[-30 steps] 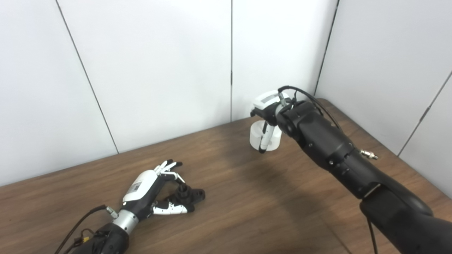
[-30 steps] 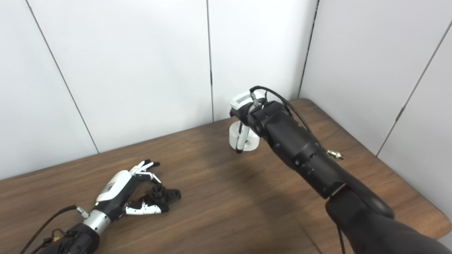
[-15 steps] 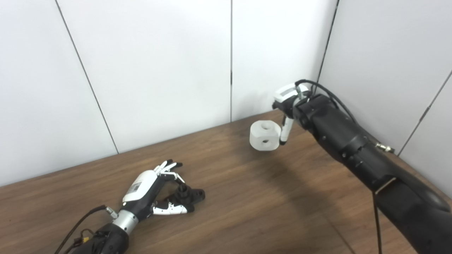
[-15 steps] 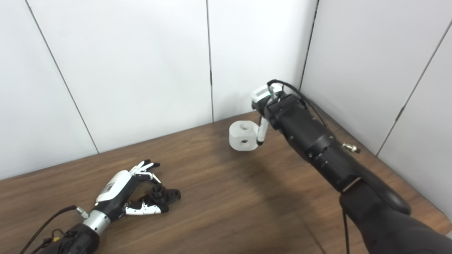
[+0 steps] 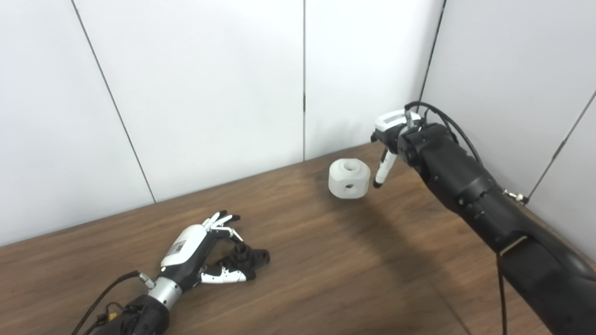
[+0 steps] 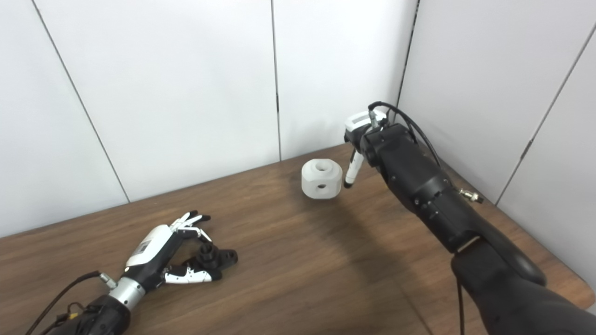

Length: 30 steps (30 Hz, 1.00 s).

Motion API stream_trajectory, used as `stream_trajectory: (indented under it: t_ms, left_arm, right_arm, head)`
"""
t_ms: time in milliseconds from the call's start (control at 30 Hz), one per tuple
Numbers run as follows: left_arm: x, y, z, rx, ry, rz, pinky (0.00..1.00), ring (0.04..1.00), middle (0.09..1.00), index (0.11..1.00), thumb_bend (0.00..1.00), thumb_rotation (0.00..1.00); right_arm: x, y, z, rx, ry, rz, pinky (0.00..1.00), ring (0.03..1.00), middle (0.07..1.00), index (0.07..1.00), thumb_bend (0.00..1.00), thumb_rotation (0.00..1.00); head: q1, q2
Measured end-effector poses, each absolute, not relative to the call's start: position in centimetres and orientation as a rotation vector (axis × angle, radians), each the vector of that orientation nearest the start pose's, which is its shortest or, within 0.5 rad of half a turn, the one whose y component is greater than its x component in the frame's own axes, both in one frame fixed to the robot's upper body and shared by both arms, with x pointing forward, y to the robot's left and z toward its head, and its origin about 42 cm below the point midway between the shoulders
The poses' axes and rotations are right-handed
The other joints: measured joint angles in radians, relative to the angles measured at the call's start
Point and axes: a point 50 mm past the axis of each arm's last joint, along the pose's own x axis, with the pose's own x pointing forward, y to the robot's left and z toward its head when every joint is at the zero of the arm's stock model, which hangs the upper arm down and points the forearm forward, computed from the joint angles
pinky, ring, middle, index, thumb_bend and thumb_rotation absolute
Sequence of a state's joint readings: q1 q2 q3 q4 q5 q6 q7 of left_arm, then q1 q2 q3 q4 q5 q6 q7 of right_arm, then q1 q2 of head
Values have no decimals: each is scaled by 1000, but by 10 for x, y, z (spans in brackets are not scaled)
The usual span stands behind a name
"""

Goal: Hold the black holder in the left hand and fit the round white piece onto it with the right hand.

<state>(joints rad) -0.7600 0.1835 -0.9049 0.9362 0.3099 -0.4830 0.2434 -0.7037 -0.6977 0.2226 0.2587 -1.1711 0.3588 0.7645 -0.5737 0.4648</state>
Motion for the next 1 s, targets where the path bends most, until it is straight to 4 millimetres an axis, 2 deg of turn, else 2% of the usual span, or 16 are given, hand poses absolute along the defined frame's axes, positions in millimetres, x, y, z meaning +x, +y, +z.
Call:
stream_trajectory:
  t_ms: [300,1000]
  left_arm:
    - [443,109,102,925,-403,-730,1000,1000,915,482,524,60]
    - [440,111,104,914,-416,-736,1000,1000,919,482,524,60]
  right_arm:
    - [468,-386,303,-1655,524,14,979,1000,1000,866,1000,467]
    - [472,-371,286,-1631,536,85,998,1000,1000,848,1000,475]
  head:
    - [18,12]
    - [37,43]
